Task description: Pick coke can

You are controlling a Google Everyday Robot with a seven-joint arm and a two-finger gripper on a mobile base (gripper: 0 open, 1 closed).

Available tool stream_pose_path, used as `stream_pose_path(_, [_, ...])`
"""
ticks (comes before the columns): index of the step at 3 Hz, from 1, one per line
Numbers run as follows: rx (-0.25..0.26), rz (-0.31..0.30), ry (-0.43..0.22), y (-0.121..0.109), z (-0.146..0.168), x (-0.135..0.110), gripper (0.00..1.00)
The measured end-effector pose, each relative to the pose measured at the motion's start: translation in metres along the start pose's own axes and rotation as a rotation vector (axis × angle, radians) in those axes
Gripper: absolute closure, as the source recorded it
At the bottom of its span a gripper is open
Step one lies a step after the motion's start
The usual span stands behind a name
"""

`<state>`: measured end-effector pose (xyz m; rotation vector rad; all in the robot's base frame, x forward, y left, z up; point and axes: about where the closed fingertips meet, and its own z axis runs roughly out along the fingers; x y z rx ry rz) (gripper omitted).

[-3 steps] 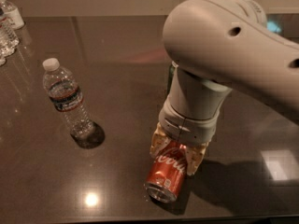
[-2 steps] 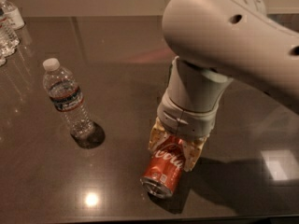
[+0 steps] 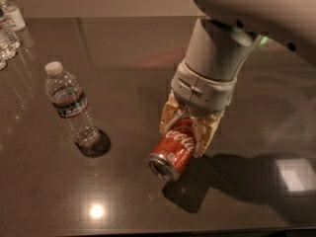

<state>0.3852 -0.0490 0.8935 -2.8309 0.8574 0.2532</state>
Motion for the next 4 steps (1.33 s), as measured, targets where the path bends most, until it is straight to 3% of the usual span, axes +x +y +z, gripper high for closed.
stream_pose_path(2, [0.119,0.057,0.030,-0.028,-0.063,0.024,1.00])
stream_pose_path(4, [0.177,0.052,0.056,-0.041,-0.072,0.025,1.00])
